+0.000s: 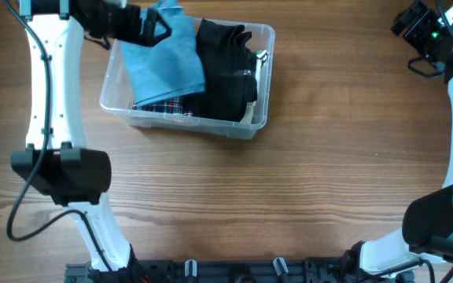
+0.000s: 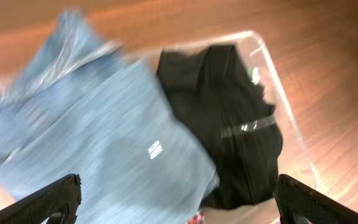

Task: Pack container
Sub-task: 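Lower the teal cloth onto the plaid shirt and release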

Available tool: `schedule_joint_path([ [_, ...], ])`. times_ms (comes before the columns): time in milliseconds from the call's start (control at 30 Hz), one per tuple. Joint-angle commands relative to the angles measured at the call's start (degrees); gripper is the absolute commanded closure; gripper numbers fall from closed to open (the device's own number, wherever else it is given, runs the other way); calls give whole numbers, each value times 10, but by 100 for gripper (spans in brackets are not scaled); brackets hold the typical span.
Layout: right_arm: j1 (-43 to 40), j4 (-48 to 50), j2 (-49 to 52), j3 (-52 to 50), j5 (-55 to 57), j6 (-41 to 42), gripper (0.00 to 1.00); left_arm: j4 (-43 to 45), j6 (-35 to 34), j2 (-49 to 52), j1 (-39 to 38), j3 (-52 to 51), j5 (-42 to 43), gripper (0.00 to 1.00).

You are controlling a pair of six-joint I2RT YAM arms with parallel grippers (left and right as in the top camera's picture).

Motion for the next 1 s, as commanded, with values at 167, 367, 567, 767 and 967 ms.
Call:
schedule_joint_path([
  [167, 2, 1, 5, 6, 6, 8, 0, 47, -46, -2, -42, 8, -154, 0],
  [367, 2, 1, 5, 6, 6, 8, 0, 89, -129, 47, -43, 7, -219, 8],
  [567, 2, 1, 5, 6, 6, 8, 0, 113, -282, 105, -52, 7, -222, 81],
  [767, 2, 1, 5, 6, 6, 8, 0, 131, -282, 167, -82, 7, -258, 96],
  [967, 2, 1, 5, 6, 6, 8, 0, 135, -282, 271, -84, 7, -265, 96],
])
